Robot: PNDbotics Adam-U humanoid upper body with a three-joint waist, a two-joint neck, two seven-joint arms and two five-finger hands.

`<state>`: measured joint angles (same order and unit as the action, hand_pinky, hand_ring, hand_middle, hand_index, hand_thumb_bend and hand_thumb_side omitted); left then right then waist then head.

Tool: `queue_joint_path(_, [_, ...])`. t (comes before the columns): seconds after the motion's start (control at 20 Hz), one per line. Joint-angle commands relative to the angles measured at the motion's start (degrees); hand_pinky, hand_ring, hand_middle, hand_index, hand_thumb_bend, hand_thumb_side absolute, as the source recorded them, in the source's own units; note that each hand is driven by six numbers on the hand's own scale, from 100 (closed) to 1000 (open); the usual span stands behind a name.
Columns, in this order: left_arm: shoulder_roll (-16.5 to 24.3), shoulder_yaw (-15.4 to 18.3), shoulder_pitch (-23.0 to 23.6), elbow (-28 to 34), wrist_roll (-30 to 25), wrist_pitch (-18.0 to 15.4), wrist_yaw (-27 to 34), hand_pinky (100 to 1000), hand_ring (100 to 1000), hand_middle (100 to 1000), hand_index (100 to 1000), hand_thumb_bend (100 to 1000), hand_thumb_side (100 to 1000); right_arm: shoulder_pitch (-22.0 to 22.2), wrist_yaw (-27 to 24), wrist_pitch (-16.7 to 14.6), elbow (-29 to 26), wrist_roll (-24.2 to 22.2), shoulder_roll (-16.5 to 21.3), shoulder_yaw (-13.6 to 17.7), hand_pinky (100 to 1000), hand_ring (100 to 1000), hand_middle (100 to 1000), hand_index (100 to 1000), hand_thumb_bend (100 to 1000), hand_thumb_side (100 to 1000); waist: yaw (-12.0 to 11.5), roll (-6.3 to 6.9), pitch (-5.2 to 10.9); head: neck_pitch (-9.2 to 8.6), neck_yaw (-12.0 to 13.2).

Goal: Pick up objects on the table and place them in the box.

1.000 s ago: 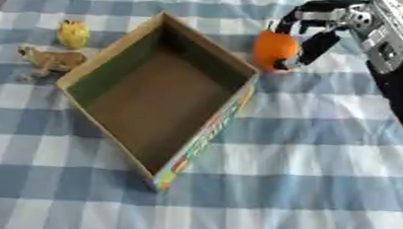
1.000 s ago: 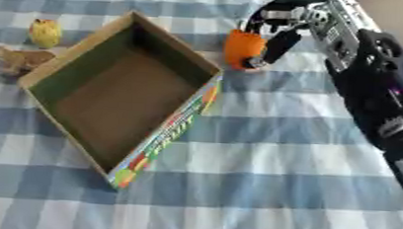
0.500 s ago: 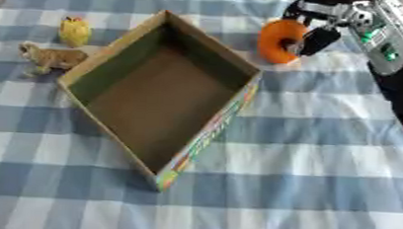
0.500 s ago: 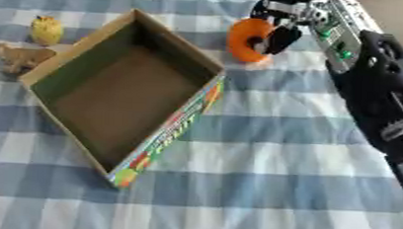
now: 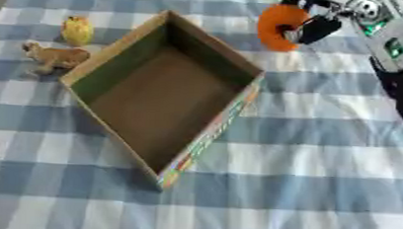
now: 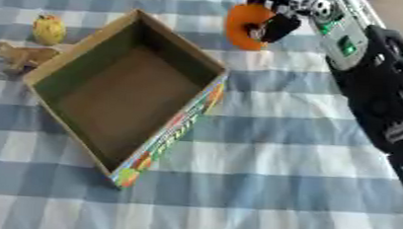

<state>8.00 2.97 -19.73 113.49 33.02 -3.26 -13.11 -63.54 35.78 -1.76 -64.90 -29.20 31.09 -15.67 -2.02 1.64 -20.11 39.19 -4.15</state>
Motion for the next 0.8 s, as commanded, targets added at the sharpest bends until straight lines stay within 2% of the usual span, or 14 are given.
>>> queue_joint_path(0.05, [0.33,-0.02,-0.68,1.10,-0.17,-0.07,0.29,489,572,585,704,100,780,-1.76,-1.61,0.77,-4.30,0.82,1.98,0.92,685,794,426,614,100,100,-0.05,-0.09,1.56,-0.52,0.13])
queue_joint_path(0.5, [0.42,-0.14,-0.90,1.10,-0.19,-0.20,0.32,489,572,586,704,100,779,-3.09,-5.93,2.47,-17.91,2.51,1.05,-0.75,682,786,408,595,100,100,-0.22,-0.05,1.61,-0.30,-0.11])
queue_joint_path(0.8, [0.26,-0.26,-1.10,1.10,-0.34,-0.30,0.44,489,572,586,704,100,778,-3.03,-8.65,4.26,-23.65,0.80,-1.33,-2.90,672,781,406,591,100,100,-0.50,0.03,1.42,-0.73,-0.52])
